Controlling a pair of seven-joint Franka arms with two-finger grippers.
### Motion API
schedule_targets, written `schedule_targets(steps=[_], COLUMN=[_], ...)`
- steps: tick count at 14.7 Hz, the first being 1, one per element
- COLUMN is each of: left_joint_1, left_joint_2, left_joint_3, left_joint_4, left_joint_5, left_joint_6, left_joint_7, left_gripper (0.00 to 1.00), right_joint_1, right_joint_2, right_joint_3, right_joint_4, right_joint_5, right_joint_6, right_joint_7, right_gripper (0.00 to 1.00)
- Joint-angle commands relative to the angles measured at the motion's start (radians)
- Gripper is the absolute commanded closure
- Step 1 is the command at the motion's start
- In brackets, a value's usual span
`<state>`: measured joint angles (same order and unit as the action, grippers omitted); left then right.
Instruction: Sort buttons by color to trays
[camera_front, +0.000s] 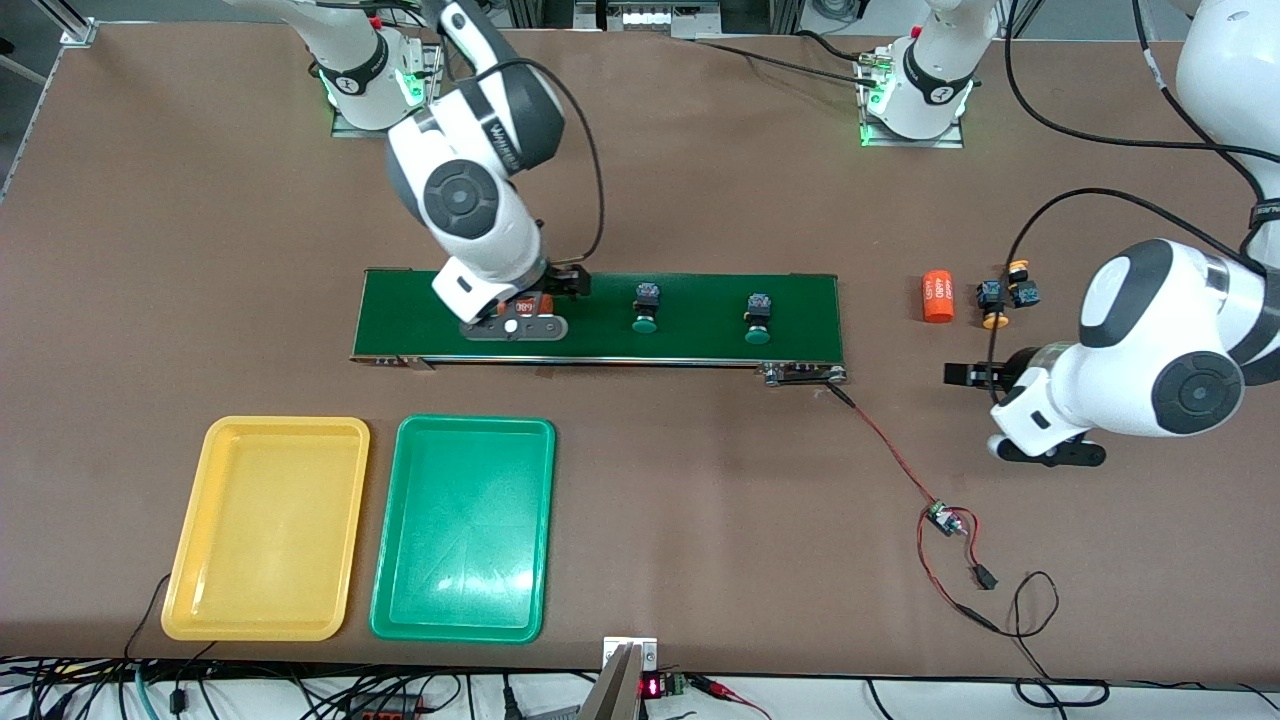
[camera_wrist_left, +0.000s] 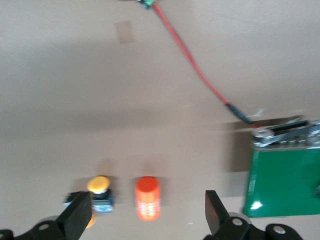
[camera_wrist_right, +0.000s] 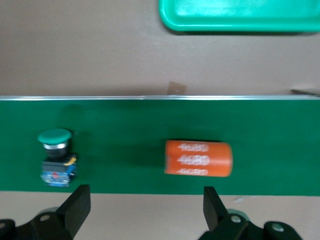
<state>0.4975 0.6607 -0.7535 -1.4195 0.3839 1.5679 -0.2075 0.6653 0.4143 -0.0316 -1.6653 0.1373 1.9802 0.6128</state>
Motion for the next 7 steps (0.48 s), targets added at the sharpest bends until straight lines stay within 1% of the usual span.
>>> schedule_targets(steps=[1,3,5,7], left_joint_1=[-0.089,-0.135,-0.187,-0.241], left_joint_2=[-0.128,-0.214,-0.306,-0.381], left_joint_3=[0.193,0.329,0.403,0.469], left_joint_4=[-0.079,-0.221,-0.397,-0.565], left_joint_5=[-0.090,-0.175,-0.206,-0.208], left_joint_6=[0.023,0.134,0.254,0.372], left_joint_7=[0.169,0.248,0.270,0.272], left_gripper=[0.00,0.00,0.00,0.00], right_joint_1=[0.048,0.083,0.105,0.122], right_joint_2=[0.024,0.049,0.072,0.092], right_joint_3=[-0.008,-0.008,-0.008,-0.008], right_joint_4=[0.012,0.012,0.012,0.012], right_joint_5=[0.018,0.013,0.012,0.013], right_joint_6=[0.049,0.087,0.126,0.155], right_joint_7=[0.074,0.108,0.108,0.108], right_gripper=[0.00,0.00,0.00,0.00])
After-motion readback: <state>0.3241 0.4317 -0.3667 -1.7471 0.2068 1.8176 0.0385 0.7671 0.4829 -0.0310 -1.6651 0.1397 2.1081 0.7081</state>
